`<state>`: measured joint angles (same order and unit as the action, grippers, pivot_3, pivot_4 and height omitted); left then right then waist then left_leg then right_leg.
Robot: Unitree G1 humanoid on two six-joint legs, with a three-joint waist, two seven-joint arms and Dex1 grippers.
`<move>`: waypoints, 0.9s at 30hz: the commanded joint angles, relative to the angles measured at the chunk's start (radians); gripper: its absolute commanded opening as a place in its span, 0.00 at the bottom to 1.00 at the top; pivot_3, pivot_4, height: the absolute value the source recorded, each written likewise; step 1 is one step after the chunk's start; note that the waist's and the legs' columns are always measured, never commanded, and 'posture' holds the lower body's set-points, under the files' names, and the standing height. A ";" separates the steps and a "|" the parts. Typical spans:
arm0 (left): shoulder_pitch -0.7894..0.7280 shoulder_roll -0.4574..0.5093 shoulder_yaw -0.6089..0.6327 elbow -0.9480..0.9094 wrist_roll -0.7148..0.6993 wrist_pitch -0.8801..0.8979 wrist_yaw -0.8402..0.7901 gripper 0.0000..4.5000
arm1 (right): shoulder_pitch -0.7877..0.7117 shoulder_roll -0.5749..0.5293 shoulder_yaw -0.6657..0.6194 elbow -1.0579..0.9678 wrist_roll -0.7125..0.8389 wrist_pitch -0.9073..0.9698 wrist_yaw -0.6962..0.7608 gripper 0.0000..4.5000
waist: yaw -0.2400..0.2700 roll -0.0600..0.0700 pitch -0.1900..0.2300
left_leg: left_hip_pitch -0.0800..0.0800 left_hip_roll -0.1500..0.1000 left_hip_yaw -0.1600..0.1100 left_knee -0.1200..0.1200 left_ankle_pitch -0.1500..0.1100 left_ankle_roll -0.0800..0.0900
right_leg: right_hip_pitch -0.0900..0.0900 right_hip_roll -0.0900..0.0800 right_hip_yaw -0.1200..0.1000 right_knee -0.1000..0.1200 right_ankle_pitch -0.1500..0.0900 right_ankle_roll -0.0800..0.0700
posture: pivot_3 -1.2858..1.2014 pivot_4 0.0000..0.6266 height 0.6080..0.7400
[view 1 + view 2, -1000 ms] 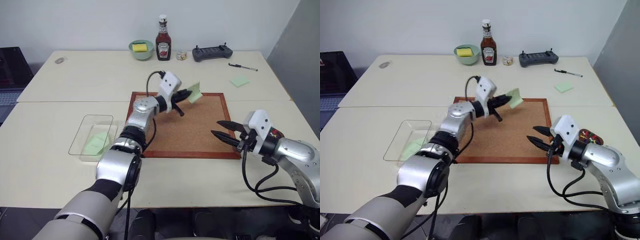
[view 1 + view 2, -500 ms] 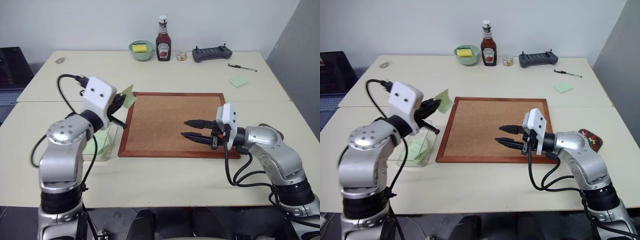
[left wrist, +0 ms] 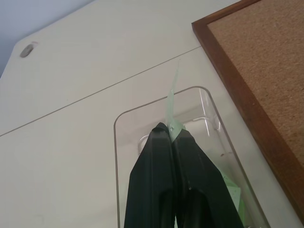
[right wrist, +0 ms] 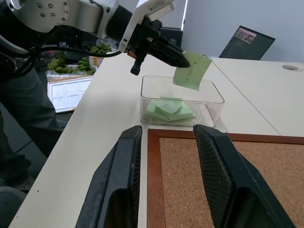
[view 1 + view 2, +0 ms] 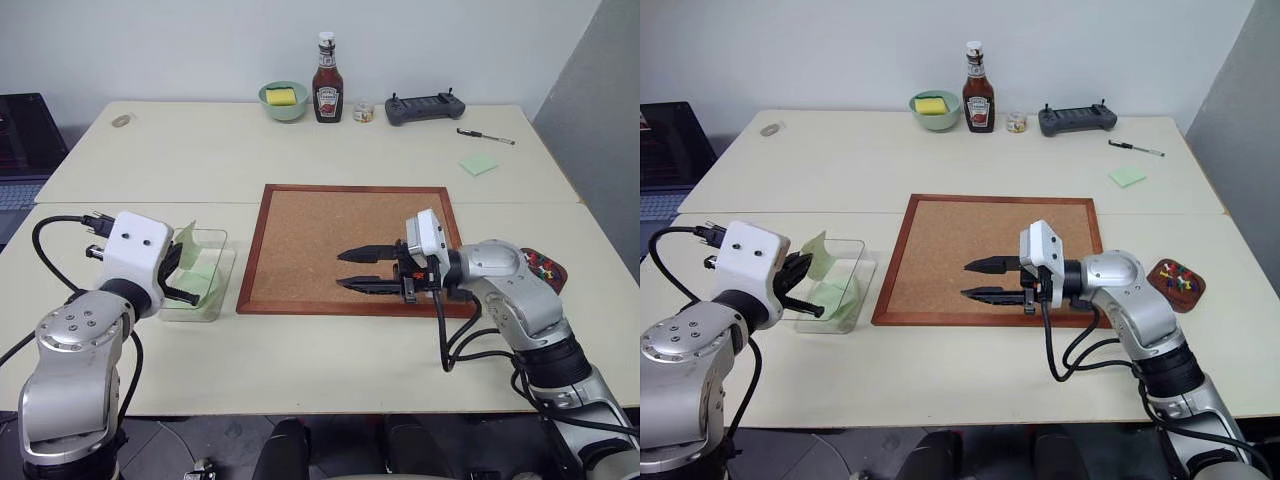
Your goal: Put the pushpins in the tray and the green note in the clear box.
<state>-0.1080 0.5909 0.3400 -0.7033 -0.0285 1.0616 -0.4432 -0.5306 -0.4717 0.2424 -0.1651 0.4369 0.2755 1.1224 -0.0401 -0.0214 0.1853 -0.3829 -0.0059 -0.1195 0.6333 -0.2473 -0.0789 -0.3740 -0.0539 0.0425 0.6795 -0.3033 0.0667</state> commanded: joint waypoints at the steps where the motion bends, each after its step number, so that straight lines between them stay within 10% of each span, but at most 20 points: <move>1: 0.001 -0.004 0.038 -0.016 0.007 -0.010 0.045 0.09 | -0.025 0.000 -0.006 -0.006 -0.019 -0.026 0.012 0.41 | 0.002 0.000 0.000 | 0.000 0.000 0.000 0.000 0.000 0.000 | 0.000 0.000 0.000 0.000 0.000 0.000 | 0.52 0.24 1.00; 19: -0.059 -0.077 0.103 -0.071 -0.056 -0.077 0.126 0.81 | -0.053 0.019 -0.022 0.014 -0.017 -0.006 0.027 0.41 | 0.004 0.000 0.000 | 0.000 0.000 0.000 0.000 0.000 0.000 | 0.000 0.000 0.000 0.000 0.000 0.000 | 0.52 0.24 1.00; 27: -0.105 -0.162 -0.013 -0.101 -0.130 -0.164 0.130 0.81 | 0.040 0.044 -0.152 -0.031 0.019 0.062 -0.167 0.41 | 0.009 0.000 0.000 | -0.001 0.000 0.000 0.000 0.000 0.000 | 0.000 0.000 0.000 -0.001 0.000 0.000 | 0.52 0.24 1.00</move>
<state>-0.2130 0.4513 0.3656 -0.7541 -0.1322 0.9430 -0.3158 -0.5081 -0.4454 0.1340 -0.1551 0.4514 0.3432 1.0191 -0.0316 -0.0216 0.1851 -0.3836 -0.0062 -0.1189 0.6330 -0.2473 -0.0791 -0.3740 -0.0543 0.0428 0.6788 -0.3032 0.0666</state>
